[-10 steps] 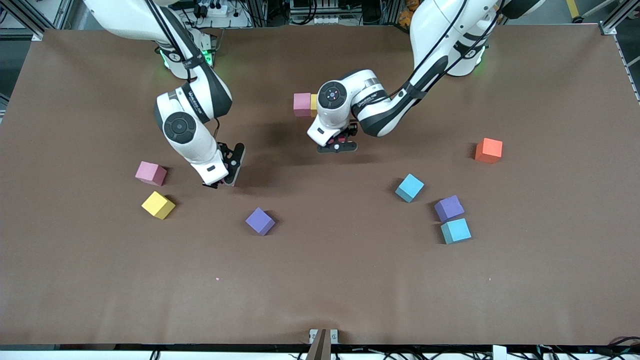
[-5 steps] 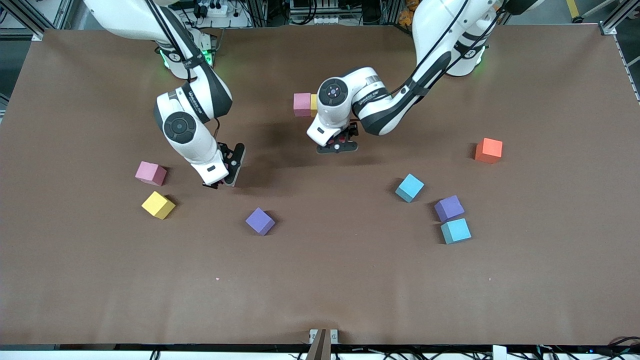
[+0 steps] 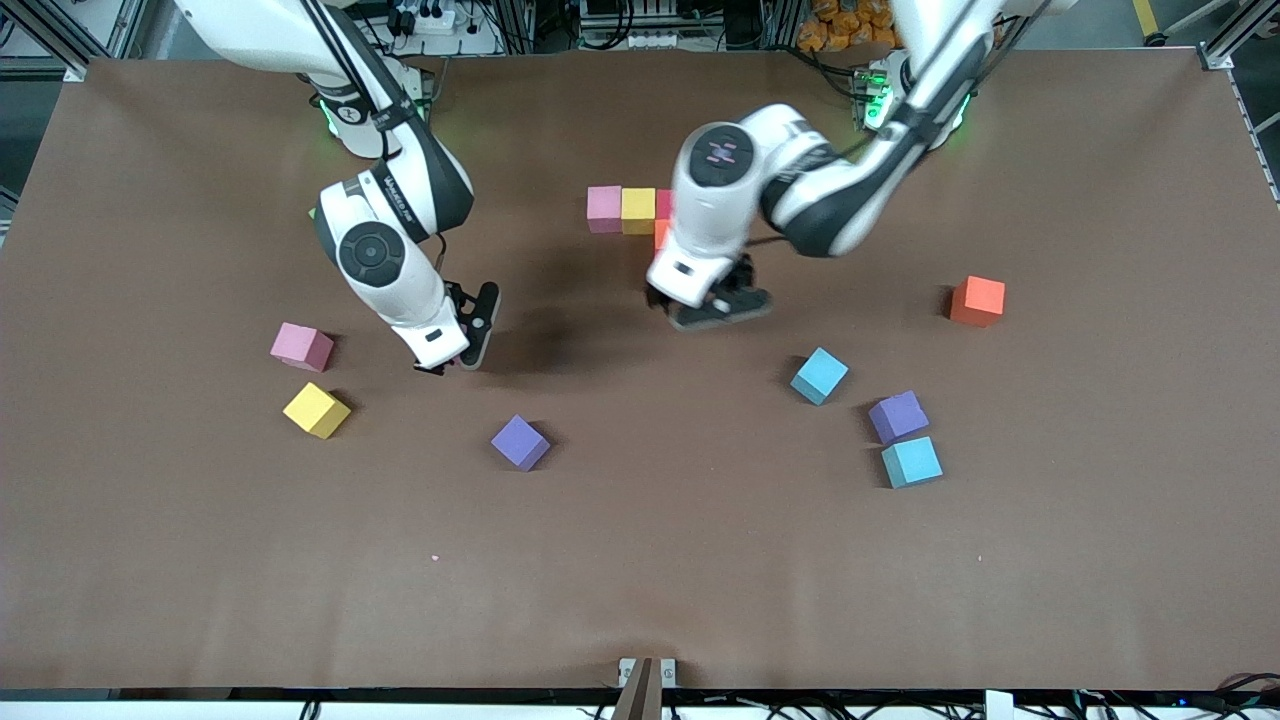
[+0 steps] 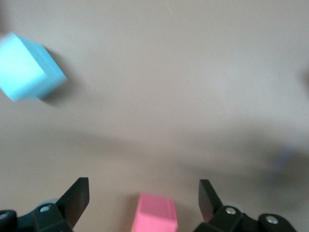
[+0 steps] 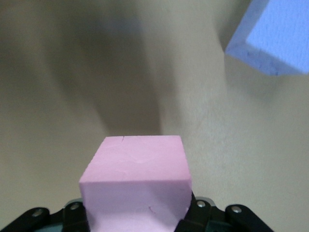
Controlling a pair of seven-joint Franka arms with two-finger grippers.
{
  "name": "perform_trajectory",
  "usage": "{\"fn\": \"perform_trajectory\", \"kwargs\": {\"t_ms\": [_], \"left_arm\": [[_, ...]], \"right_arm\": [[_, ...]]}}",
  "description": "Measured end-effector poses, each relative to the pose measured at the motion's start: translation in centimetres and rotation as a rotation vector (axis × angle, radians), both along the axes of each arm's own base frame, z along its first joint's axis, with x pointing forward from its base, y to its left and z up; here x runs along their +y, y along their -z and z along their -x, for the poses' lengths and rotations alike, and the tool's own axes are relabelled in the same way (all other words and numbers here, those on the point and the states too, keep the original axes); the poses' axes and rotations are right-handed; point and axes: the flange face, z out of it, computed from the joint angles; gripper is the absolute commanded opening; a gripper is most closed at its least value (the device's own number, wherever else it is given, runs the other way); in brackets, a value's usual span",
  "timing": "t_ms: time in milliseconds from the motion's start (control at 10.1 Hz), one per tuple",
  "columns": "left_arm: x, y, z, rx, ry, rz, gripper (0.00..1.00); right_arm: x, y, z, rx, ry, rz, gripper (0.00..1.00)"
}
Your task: Form number 2 with 11 blocks
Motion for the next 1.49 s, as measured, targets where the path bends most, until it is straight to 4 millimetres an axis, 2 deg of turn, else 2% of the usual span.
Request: {"fn": "perform_trajectory", "kwargs": {"t_ms": [198,297,496,595,793,892,1190,1487], "left_arm": [[5.5,-1.7,-4.7,0.017,-0.110,-0.023,1.00],[8.5,-2.4,-6.6,0.038,-0.168,-0.046,1.00],[13.5,-3.2,-9.0,0.062,-0.255,-0.071,1.00],[15.2,-3.1,-9.6,0.074,-0.283,-0.080,1.00],[16.5,-1.2,-9.6,0.114,-0.305,-0.097,1.00],[16.8,0.5,-9.6,0.145,-0.326,-0.104,1.00],[16.7,4.8,-8.7,0.214,-0.372,-0.122,1.00],[16.7,6.3,-8.3,0.210,-0.380,-0.104,1.00]], "right_arm": [[3.2,-0.6,1.0,-0.014,-0.011,-0.003,0.30],[5.8,-0.9,1.9,-0.020,-0.013,-0.003,0.30],[11.6,-1.0,4.4,-0.010,0.000,0.016,0.30],[14.6,-0.9,5.8,-0.003,0.013,0.030,0.30],[19.4,0.3,8.4,0.003,0.008,0.050,0.30],[21.1,1.4,9.6,-0.006,-0.029,0.071,0.30],[23.5,3.7,12.0,-0.033,-0.101,0.126,0.30],[26.1,4.3,13.7,-0.065,-0.175,0.138,0.30]]}}
